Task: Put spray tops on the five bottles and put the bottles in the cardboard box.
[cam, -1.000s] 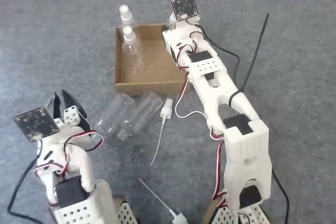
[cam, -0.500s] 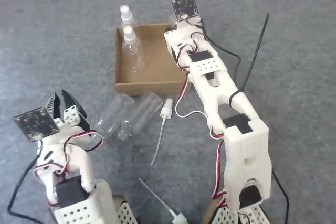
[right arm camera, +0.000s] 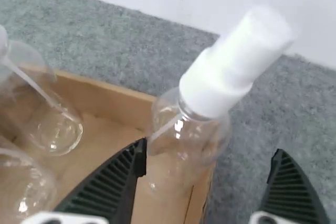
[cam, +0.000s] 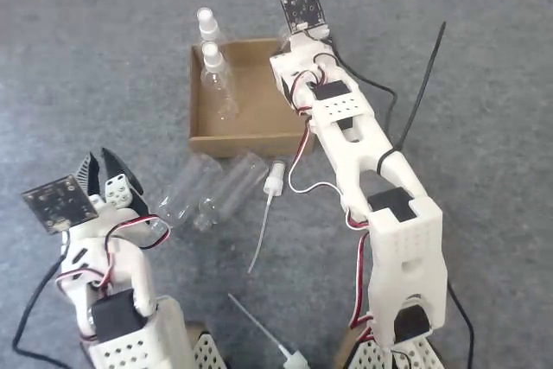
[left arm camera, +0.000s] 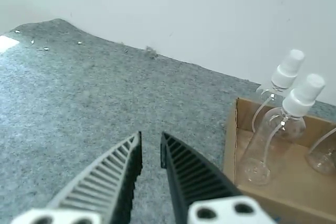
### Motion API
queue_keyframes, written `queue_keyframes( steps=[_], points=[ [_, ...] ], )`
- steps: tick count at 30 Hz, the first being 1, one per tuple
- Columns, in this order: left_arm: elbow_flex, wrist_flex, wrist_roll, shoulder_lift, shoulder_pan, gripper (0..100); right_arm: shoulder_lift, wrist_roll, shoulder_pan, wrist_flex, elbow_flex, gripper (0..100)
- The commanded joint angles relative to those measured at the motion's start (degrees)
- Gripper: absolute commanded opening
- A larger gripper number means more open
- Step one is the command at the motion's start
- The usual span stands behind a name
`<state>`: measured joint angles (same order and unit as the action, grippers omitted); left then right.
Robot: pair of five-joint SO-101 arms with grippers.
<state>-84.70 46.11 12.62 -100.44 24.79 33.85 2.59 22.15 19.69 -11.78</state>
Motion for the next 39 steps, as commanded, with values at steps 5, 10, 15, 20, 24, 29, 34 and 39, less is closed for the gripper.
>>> queue_keyframes(
  steps=[5, 10, 15, 20, 24, 29, 34, 39],
  points=[
    [0.3, -2.1, -0.2, -0.9, -0.1, 5, -10.1, -0.9, 0.6, 8.9, -4.0, 31.5],
    [0.3, -2.1, -0.2, -0.9, -0.1, 5, -14.1, -5.9, 0.6, 14.5, -4.0, 31.5],
    [0.3, -2.1, -0.2, -0.9, -0.1, 5, -17.6, -6.2, 1.2, 20.7, -4.0, 31.5],
    [0.3, -2.1, -0.2, -0.9, -0.1, 5, -21.0, -6.3, 1.9, 27.6, -4.0, 31.5],
    [0.3, -2.1, -0.2, -0.9, 0.2, 5, -24.7, -6.4, 3.5, 34.3, -4.0, 31.5],
    [0.3, -2.2, -0.2, -0.9, 0.3, 5, -30.7, -9.8, 4.6, 43.0, -4.0, 31.5],
    [0.3, -2.2, -0.3, -0.9, 0.3, 5, -35.7, -13.2, 4.6, 49.5, -4.0, 31.4],
    [0.3, -2.2, -0.3, -0.9, 0.4, 5, -39.7, -13.4, 6.8, 58.8, -4.0, 31.4]
  ],
)
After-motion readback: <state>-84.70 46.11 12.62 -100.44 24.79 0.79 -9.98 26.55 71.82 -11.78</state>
